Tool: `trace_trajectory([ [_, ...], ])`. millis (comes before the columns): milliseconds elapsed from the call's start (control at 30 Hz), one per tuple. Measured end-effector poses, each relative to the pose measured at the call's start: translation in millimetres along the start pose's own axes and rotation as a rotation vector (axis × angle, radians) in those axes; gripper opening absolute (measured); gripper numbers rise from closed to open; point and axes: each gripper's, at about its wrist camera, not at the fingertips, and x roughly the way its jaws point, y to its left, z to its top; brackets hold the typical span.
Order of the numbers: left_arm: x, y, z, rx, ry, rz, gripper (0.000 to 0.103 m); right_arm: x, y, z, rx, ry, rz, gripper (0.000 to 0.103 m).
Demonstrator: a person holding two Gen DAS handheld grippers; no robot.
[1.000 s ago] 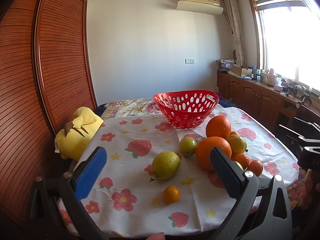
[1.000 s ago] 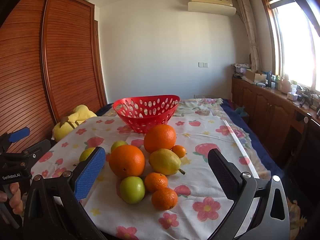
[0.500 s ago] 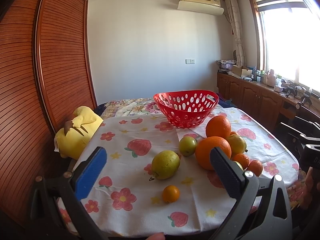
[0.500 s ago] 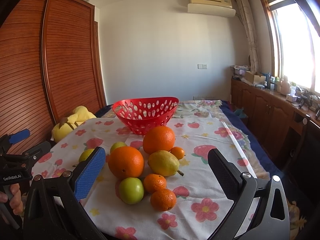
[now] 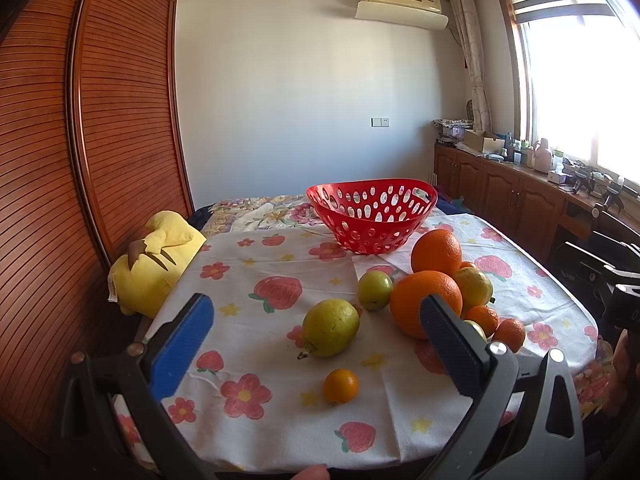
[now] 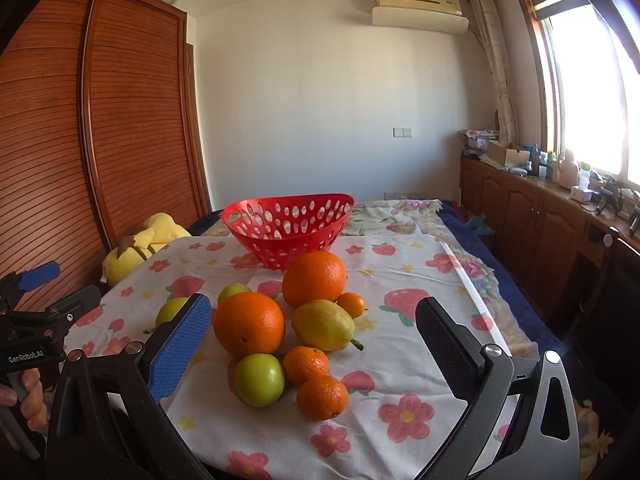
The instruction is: Organize fruits
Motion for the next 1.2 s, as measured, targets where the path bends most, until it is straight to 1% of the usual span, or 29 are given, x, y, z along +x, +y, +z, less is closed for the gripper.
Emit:
trace_trajectory([
  [633,-8,-5,0,-0.004,-0.014,-0.019,0.103,-4,13,1,-0.021,-0.004,0.012,0.103],
  [1200,-8,-9,-3,-0.01,-0.001,-0.029,0.103,-5,13,-1,-0.021,-0.001,0.007,0.103],
])
